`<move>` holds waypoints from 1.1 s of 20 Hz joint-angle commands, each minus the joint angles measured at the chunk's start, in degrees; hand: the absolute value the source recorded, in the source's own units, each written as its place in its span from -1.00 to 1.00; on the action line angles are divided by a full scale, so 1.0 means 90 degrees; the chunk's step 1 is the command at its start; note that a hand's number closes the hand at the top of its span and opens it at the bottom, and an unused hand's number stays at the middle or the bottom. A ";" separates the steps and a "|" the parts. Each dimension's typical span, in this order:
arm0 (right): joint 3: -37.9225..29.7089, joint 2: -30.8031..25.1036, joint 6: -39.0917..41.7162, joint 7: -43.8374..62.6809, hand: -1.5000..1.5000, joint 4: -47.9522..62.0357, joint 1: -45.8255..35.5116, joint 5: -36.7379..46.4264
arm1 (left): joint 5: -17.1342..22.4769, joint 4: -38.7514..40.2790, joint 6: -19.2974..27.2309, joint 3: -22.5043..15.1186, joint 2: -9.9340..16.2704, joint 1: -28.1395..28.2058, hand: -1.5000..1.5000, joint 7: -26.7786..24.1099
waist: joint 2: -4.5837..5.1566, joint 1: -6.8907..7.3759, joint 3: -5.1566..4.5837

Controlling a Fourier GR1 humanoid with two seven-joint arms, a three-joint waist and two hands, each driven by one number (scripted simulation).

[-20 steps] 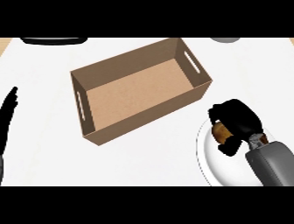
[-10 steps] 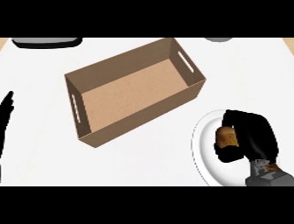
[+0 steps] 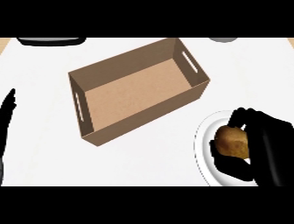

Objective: Pick the pear from the plate and place it in the cardboard box

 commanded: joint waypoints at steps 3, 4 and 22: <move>0.0314 0.0690 0.0512 0.0271 1.00 0.0135 -0.1399 -0.0023 | -0.0003 0.0488 -0.0092 0.0094 0.0000 -0.0411 0.00 -0.0199 | 0.0040 0.0077 0.0001; 0.0296 0.0836 0.1004 0.0526 1.00 -0.0009 -0.1669 -0.0198 | 0.0046 -0.0144 -0.0267 0.0071 0.0131 -0.0232 0.00 0.0299 | 0.0025 0.0112 0.0004; -0.0964 0.0864 -0.2387 0.1180 1.00 0.5646 -0.5718 -0.2876 | -0.0211 0.0070 -0.0096 -0.0035 -0.0179 -0.0349 0.00 -0.0018 | 0.0073 0.0251 0.0004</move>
